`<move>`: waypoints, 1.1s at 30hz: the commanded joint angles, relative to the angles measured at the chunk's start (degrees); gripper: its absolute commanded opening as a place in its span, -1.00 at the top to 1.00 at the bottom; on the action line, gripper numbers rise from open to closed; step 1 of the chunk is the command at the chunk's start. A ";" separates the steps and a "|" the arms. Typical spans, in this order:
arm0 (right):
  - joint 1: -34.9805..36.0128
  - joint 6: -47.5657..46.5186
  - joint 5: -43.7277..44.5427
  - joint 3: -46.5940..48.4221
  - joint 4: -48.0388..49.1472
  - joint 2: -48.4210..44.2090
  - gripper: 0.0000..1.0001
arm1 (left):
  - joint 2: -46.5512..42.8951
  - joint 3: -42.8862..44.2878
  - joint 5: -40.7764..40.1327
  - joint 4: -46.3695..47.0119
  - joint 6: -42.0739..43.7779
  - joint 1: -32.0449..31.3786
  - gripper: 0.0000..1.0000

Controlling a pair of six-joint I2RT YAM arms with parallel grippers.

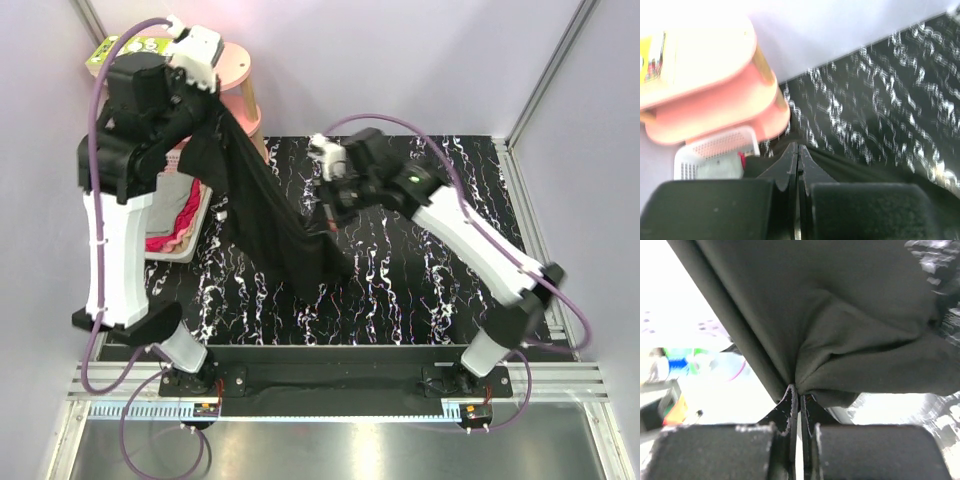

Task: Fold and stack the t-shirts
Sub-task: Flatten out the tshirt

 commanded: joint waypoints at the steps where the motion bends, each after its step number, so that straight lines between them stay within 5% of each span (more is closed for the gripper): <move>1: 6.11 -3.22 -9.93 14.14 -11.62 10.18 1.00 | 5.25 6.95 -11.15 17.27 0.52 -5.07 1.00; 5: 10.16 -1.73 -10.12 38.09 -13.89 23.17 1.00 | 7.97 5.45 -14.84 22.37 0.97 -12.46 1.00; 8: 10.78 -1.72 -6.53 42.91 -15.30 22.87 1.00 | 11.13 7.64 -18.44 25.63 -0.44 -14.49 1.00; 16: 10.70 -1.91 11.59 21.94 -21.11 6.18 1.00 | 11.68 6.52 -21.19 31.35 2.01 -22.56 1.00; 17: 10.70 -1.20 12.73 18.17 -21.81 3.46 0.50 | 10.19 5.03 -19.78 30.30 2.28 -23.97 1.00; 19: 10.70 0.73 13.00 15.86 -23.04 1.42 -0.05 | 8.34 1.07 -14.86 25.04 1.23 -27.92 0.70; 20: 10.61 1.87 13.00 14.54 -23.22 -0.33 -0.15 | 7.81 -0.16 -13.02 23.02 0.27 -28.89 0.46; 21: 10.70 2.23 13.18 14.18 -23.14 -1.21 -0.25 | 7.20 -3.30 -9.00 20.30 -2.00 -29.77 0.11; 22: 10.70 2.49 13.53 14.09 -23.05 -2.01 -0.42 | 5.89 -4.90 -7.31 19.40 -2.98 -29.96 -0.73; 23: 10.70 2.76 14.84 14.78 -23.05 -3.14 -0.55 | 5.52 -6.31 -5.90 18.61 -3.34 -29.96 -0.98; 26: 10.70 2.23 18.00 18.20 -23.83 -3.77 -0.80 | 3.94 -10.27 -5.97 17.02 -3.87 -29.70 -0.98; 29: 10.61 1.36 23.17 22.51 -25.24 -2.81 -0.74 | 3.15 -9.66 -6.50 16.05 -5.45 -25.05 -0.98; 33: 9.21 0.21 32.15 20.60 -24.19 -2.80 -0.56 | 3.06 -9.92 -1.51 11.78 -9.32 -9.79 -0.98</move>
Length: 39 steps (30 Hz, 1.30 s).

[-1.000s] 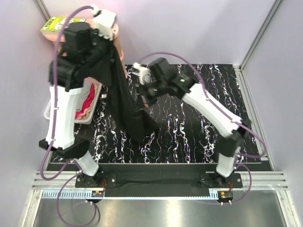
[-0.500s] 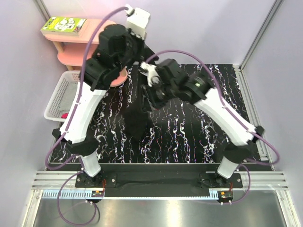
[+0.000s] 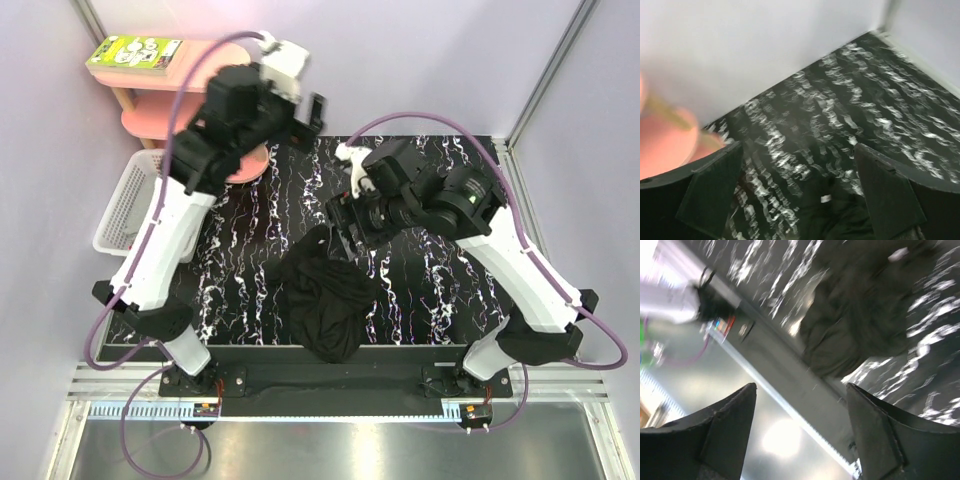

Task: Fold and stack the t-shirts
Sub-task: Flatten out the tshirt

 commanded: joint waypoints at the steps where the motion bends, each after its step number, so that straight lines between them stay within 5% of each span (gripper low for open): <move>1: -2.92 -1.45 12.55 -1.93 5.49 -1.10 -0.55 | -1.88 -1.44 5.98 -7.46 -3.44 13.37 -0.98; 6: -15.92 2.06 3.62 -21.35 18.39 -4.96 -0.22 | -8.54 -27.92 7.66 -4.07 -3.17 14.88 -0.95; 11: -24.72 3.04 -7.81 -34.91 28.87 -2.16 -0.18 | -10.49 -40.01 10.91 -3.17 -5.38 17.43 -0.92; 20: -24.82 3.82 -25.92 -32.02 36.61 12.78 -0.18 | -14.88 -48.28 12.14 -1.59 -5.20 20.68 -0.89; 39: -24.73 5.32 -28.58 -25.15 40.31 28.70 -0.10 | -21.74 -50.41 14.16 -3.17 -4.50 22.27 -0.86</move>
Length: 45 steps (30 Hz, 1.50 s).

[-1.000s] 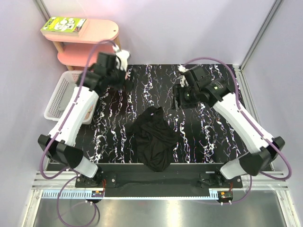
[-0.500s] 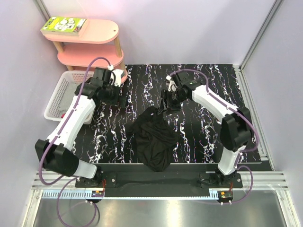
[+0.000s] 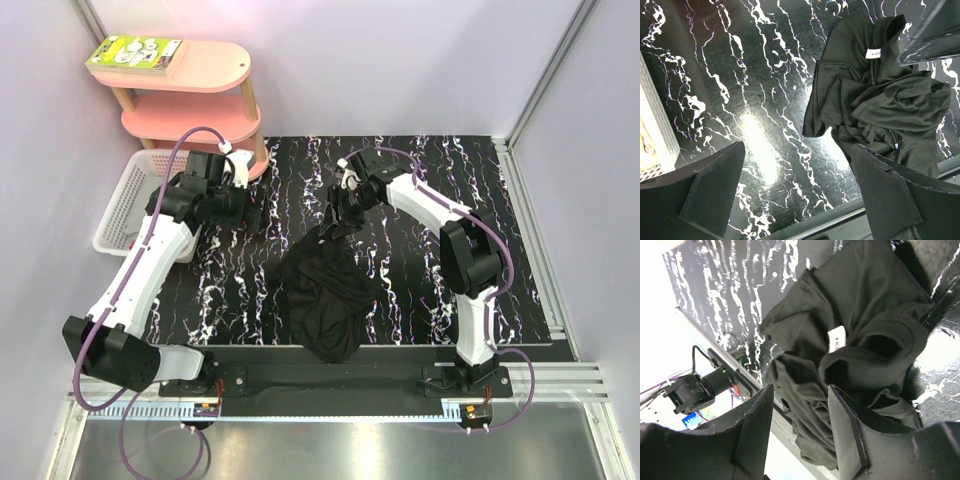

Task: Fold and stack the t-shirts
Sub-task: Flatten out the tshirt

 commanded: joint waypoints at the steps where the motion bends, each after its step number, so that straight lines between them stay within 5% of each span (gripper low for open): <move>1: 0.19 -0.67 -0.29 0.04 0.35 0.57 -0.10 | -1.92 2.44 1.64 0.66 0.55 0.52 -0.86; 15: -5.52 -2.52 2.27 0.21 -2.02 2.93 -0.07 | -2.97 4.64 2.52 -0.39 0.90 1.93 -0.86; 29: -5.53 -1.29 2.26 11.63 -3.43 10.93 0.03 | -4.91 4.30 3.05 -1.19 2.40 3.07 -0.86; 35: -5.00 -0.94 2.35 9.71 -3.78 9.97 0.31 | -5.43 3.85 3.13 -0.75 2.40 3.86 -0.85; 45: -4.38 -1.46 2.44 6.45 -4.74 10.32 0.25 | -4.73 6.58 4.89 -0.57 3.10 8.08 -0.85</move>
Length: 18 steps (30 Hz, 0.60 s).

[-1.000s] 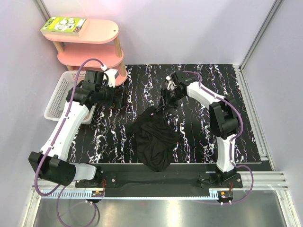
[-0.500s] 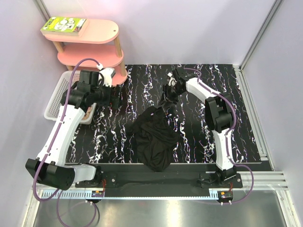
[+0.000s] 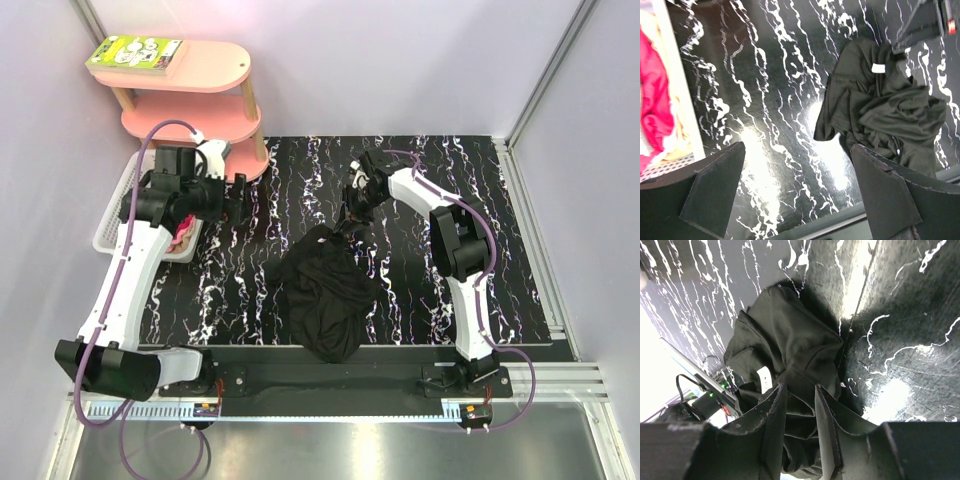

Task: Fold and stack the t-shirts
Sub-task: Flatten out the tshirt

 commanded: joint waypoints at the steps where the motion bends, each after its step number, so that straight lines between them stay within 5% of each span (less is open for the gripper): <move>1: 0.69 -0.68 0.28 -0.70 -1.42 -0.41 0.25 | -1.30 3.37 2.27 1.59 1.20 1.70 -0.85; 18: 0.69 -5.96 5.64 -1.58 -7.32 -2.17 0.00 | -0.68 2.40 5.43 1.77 1.03 4.07 -0.85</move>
